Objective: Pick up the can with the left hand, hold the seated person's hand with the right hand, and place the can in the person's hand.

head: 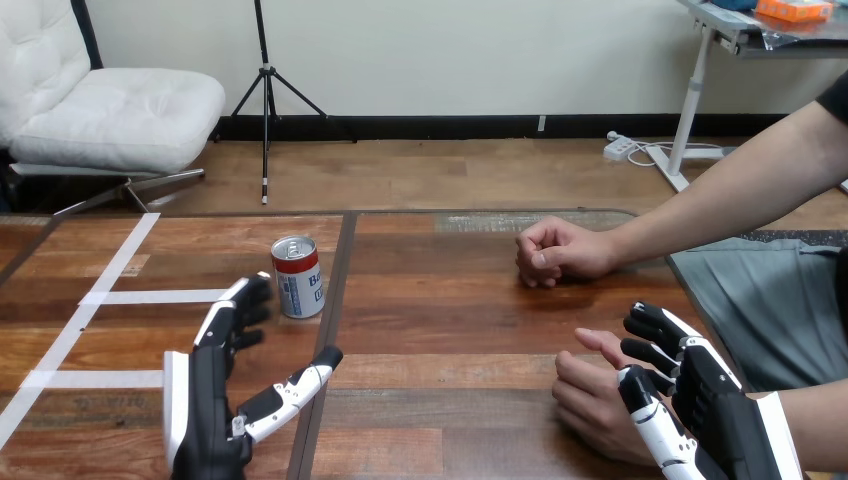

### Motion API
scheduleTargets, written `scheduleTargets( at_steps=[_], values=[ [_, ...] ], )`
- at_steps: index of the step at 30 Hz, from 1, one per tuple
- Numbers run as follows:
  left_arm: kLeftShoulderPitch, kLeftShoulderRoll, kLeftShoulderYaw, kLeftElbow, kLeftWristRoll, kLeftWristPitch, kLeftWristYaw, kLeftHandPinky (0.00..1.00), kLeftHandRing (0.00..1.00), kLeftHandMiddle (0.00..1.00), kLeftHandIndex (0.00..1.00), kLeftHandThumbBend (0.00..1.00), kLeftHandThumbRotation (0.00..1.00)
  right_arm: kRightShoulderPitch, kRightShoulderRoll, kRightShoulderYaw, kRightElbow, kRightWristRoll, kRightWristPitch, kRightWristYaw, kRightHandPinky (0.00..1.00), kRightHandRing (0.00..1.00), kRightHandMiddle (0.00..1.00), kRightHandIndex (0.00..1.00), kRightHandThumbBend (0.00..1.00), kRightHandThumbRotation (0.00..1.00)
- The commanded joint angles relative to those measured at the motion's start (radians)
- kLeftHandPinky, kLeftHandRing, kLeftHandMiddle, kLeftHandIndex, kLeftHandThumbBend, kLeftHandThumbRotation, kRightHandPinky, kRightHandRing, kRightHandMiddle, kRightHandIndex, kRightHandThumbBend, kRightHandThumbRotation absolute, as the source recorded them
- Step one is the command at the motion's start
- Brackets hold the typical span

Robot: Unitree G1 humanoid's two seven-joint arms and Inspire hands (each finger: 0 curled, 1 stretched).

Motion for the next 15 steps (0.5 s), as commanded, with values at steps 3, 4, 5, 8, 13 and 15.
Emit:
scheduleTargets(
  at_steps=[3, 4, 5, 8, 13, 15],
  values=[
    [-0.016, -0.012, 0.011, -0.104, 0.025, -0.007, 0.023, 0.91, 0.92, 0.94, 0.92, 0.78, 0.06, -0.051, -0.001, 0.006, -0.001, 0.023, -0.014, 0.01, 0.76, 0.82, 0.85, 0.84, 0.56, 0.63],
    [-0.018, -0.013, 0.013, -0.105, 0.032, -0.017, 0.034, 0.92, 0.92, 0.94, 0.92, 0.78, 0.06, -0.05, -0.001, 0.006, -0.003, 0.023, -0.01, 0.01, 0.76, 0.82, 0.85, 0.84, 0.56, 0.63],
    [-0.02, -0.014, 0.014, -0.105, 0.037, -0.023, 0.041, 0.92, 0.92, 0.94, 0.91, 0.77, 0.05, -0.049, -0.001, 0.006, -0.004, 0.023, -0.007, 0.011, 0.76, 0.82, 0.85, 0.84, 0.56, 0.63],
    [-0.024, -0.015, 0.016, -0.113, 0.052, -0.021, 0.057, 0.91, 0.91, 0.93, 0.91, 0.77, 0.04, -0.051, -0.002, 0.007, -0.004, 0.024, -0.007, 0.015, 0.76, 0.82, 0.85, 0.84, 0.56, 0.63],
    [-0.041, -0.015, 0.017, -0.113, 0.056, -0.019, 0.066, 0.91, 0.91, 0.91, 0.9, 0.75, 0.04, -0.057, -0.006, 0.007, 0.006, 0.025, -0.021, 0.024, 0.77, 0.83, 0.86, 0.84, 0.55, 0.63],
    [-0.048, -0.016, 0.017, -0.109, 0.056, -0.021, 0.068, 0.9, 0.9, 0.91, 0.89, 0.75, 0.04, -0.057, -0.006, 0.007, 0.005, 0.022, -0.019, 0.024, 0.77, 0.83, 0.85, 0.84, 0.55, 0.63]
  ],
)
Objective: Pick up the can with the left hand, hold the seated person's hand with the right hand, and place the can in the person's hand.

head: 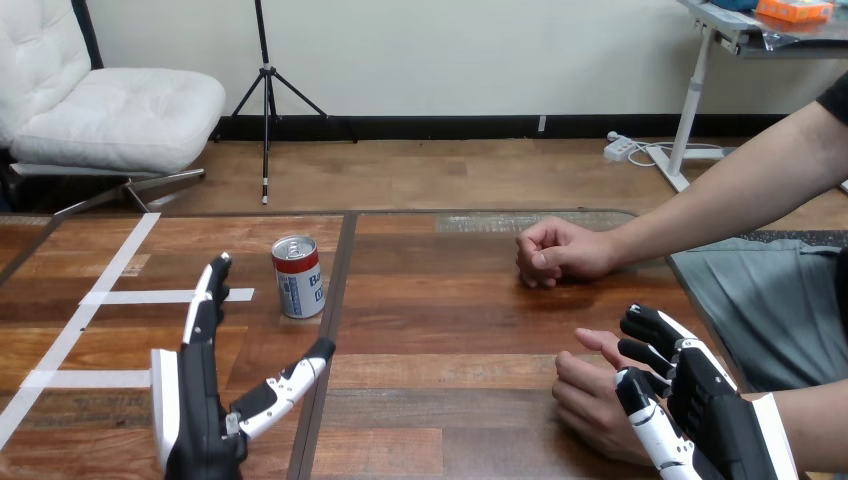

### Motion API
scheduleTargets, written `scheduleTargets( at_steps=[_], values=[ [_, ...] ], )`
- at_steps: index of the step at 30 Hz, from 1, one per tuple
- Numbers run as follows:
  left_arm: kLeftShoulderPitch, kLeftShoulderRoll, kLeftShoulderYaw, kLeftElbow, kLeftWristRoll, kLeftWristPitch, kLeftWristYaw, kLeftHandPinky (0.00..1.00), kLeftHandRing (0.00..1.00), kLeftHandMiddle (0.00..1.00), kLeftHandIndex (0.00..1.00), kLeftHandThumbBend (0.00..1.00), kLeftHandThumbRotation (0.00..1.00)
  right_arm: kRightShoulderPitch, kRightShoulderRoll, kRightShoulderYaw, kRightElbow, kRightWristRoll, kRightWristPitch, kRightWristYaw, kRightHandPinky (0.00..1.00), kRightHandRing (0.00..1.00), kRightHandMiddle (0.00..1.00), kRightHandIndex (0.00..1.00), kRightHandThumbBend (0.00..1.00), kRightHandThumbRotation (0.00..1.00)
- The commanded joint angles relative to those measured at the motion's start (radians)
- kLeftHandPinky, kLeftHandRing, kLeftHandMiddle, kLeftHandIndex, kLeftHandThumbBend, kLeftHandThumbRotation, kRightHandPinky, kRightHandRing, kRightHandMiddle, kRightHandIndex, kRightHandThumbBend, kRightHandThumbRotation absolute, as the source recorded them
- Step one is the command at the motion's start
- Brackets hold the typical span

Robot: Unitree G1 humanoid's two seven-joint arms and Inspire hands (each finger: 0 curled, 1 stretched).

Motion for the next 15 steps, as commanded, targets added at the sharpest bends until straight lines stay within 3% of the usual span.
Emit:
scheduleTargets(
  at_steps=[1, 15],
  values=[
    [-0.076, 0.0, 0.008, -0.044, 0.015, -0.026, 0.012, 0.9, 0.9, 0.91, 0.89, 0.75, 0.04, -0.058, -0.005, 0.004, 0.0, 0.006, -0.021, 0.003, 0.77, 0.83, 0.85, 0.84, 0.55, 0.63],
    [-0.128, 0.005, 0.016, -0.026, 0.058, -0.023, 0.045, 0.87, 0.88, 0.88, 0.88, 0.73, 0.0, -0.063, 0.001, 0.008, 0.011, 0.024, -0.025, 0.012, 0.77, 0.83, 0.85, 0.83, 0.55, 0.61]
  ],
)
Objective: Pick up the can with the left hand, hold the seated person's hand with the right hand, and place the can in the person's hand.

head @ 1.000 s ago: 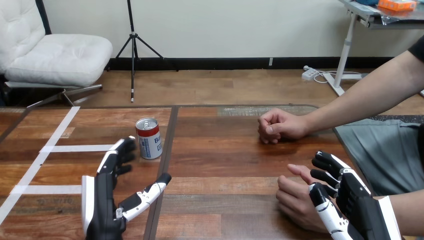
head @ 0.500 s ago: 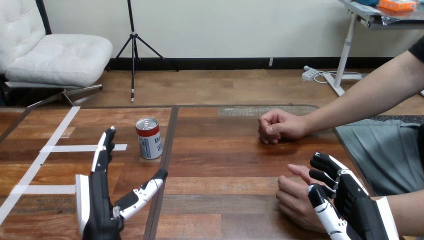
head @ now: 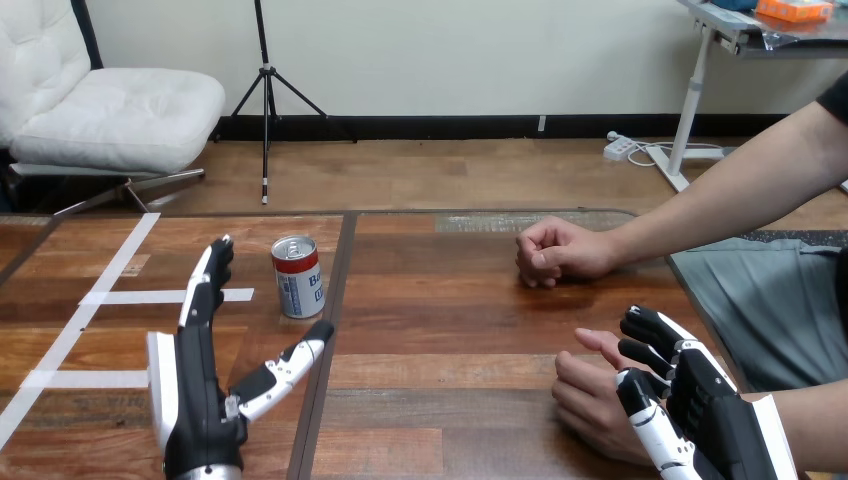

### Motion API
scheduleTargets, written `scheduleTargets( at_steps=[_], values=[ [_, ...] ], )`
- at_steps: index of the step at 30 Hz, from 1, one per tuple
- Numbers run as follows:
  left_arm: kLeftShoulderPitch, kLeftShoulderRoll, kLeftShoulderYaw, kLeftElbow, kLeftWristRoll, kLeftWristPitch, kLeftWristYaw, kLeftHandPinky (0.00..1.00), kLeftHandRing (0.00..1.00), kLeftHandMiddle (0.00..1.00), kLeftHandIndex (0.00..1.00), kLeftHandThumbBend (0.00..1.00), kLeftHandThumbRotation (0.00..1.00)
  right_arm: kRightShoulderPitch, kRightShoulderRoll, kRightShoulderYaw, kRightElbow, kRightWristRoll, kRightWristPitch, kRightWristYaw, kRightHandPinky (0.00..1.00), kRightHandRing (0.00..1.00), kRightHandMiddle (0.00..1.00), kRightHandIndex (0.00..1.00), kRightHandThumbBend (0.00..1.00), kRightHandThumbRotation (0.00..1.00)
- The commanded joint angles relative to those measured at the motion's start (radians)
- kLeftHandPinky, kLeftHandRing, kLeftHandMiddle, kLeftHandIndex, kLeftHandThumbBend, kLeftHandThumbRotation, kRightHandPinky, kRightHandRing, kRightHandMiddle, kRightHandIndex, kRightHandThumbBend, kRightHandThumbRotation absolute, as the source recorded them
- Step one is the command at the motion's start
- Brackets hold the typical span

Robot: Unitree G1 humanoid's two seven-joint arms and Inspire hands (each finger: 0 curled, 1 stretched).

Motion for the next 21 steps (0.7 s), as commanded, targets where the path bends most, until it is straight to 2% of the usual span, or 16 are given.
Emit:
scheduleTargets(
  at_steps=[1, 6, 9, 12, 15, 21],
  values=[
    [-0.097, 0.011, 0.001, -0.024, 0.04, -0.014, 0.027, 0.87, 0.88, 0.88, 0.88, 0.73, 0.0, -0.06, 0.0, 0.007, 0.002, 0.007, -0.02, 0.003, 0.77, 0.83, 0.85, 0.83, 0.55, 0.61],
    [-0.12, 0.02, 0.001, -0.023, 0.069, 0.005, 0.044, 0.87, 0.88, 0.88, 0.88, 0.73, 0.0, -0.061, -0.001, 0.007, 0.003, -0.001, -0.02, 0.0, 0.77, 0.84, 0.86, 0.83, 0.56, 0.62],
    [-0.134, 0.034, -0.003, -0.023, 0.109, 0.017, 0.066, 0.88, 0.89, 0.89, 0.88, 0.72, 0.0, -0.062, -0.001, 0.007, 0.005, -0.003, -0.02, 0.0, 0.77, 0.84, 0.86, 0.83, 0.56, 0.62],
    [-0.153, 0.065, -0.012, -0.033, 0.187, 0.048, 0.101, 0.86, 0.89, 0.89, 0.88, 0.7, 0.01, -0.062, -0.001, 0.007, 0.004, -0.011, -0.018, -0.004, 0.77, 0.84, 0.86, 0.83, 0.56, 0.62],
    [-0.165, 0.084, -0.017, -0.057, 0.229, 0.095, 0.098, 0.84, 0.89, 0.89, 0.88, 0.67, 0.04, -0.062, -0.002, 0.007, 0.005, -0.017, -0.02, -0.006, 0.78, 0.84, 0.86, 0.83, 0.55, 0.63],
    [-0.201, 0.139, -0.04, -0.08, 0.379, 0.169, 0.169, 0.75, 0.85, 0.89, 0.87, 0.59, 0.13, -0.068, -0.004, 0.008, 0.014, -0.018, -0.029, -0.005, 0.78, 0.83, 0.85, 0.83, 0.54, 0.63]
  ],
)
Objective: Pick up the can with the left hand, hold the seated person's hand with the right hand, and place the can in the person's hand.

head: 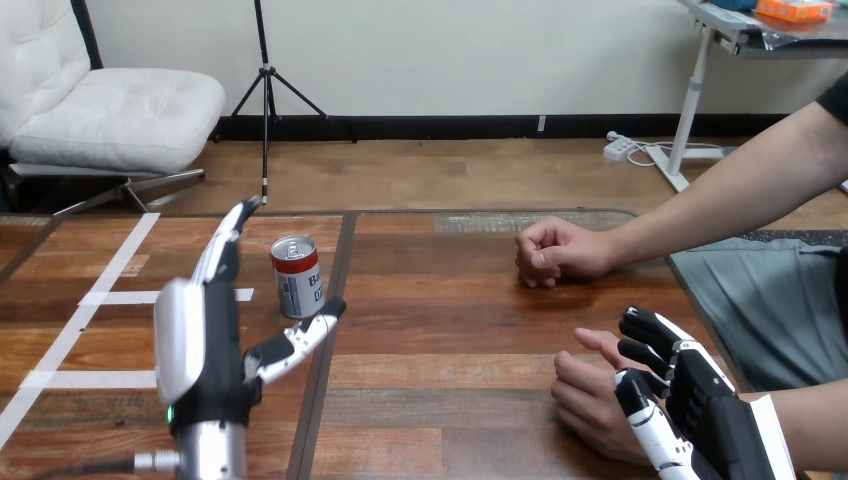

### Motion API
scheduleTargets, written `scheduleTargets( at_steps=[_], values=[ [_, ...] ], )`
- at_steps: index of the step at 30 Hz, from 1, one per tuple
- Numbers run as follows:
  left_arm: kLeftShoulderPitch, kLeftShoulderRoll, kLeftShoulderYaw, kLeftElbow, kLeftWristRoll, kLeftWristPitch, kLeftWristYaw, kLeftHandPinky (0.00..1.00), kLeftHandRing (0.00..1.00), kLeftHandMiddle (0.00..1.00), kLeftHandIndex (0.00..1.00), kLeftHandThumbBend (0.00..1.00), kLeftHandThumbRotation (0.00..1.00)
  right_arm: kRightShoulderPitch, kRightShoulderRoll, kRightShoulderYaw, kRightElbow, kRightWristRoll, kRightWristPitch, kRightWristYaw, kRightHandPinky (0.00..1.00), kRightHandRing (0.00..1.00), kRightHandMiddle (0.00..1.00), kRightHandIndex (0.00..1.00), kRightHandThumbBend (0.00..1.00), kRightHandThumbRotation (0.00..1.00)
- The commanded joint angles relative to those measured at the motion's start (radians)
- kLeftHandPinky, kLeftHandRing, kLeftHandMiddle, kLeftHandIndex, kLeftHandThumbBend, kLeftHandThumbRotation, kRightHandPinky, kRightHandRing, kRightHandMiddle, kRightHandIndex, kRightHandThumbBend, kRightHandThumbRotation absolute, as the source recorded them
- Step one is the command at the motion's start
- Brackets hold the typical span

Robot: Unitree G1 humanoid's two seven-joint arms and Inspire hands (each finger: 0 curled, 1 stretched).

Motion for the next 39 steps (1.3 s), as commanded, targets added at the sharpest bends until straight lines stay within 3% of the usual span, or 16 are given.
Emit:
scheduleTargets(
  at_steps=[1, 5, 10, 24, 39],
  values=[
    [-0.101, 0.075, -0.029, -0.084, 0.12, 0.067, 0.053, 0.74, 0.85, 0.88, 0.87, 0.58, 0.14, -0.063, -0.003, 0.009, 0.003, -0.005, -0.022, 0.0, 0.78, 0.83, 0.85, 0.83, 0.54, 0.63],
    [-0.116, 0.101, -0.046, -0.117, 0.171, 0.129, 0.041, 0.7, 0.84, 0.88, 0.86, 0.51, 0.24, -0.065, -0.002, 0.01, 0.003, -0.003, -0.02, 0.002, 0.78, 0.84, 0.85, 0.83, 0.54, 0.63],
    [-0.145, 0.128, -0.065, -0.141, 0.214, 0.174, 0.029, 0.69, 0.84, 0.87, 0.85, 0.48, 0.29, -0.07, -0.005, 0.013, 0.015, 0.007, -0.033, 0.01, 0.79, 0.84, 0.85, 0.83, 0.53, 0.63],
    [-0.263, 0.169, -0.124, -0.098, 0.288, 0.265, 0.044, 0.65, 0.78, 0.81, 0.77, 0.51, 0.21, -0.08, -0.002, 0.013, 0.035, 0.014, -0.046, 0.017, 0.78, 0.84, 0.85, 0.83, 0.53, 0.61],
    [-0.42, 0.208, -0.211, 0.07, 0.356, 0.334, 0.107, 0.69, 0.79, 0.82, 0.78, 0.52, 0.21, -0.08, -0.002, 0.015, 0.046, 0.013, -0.052, 0.017, 0.79, 0.84, 0.86, 0.83, 0.54, 0.63]
  ],
)
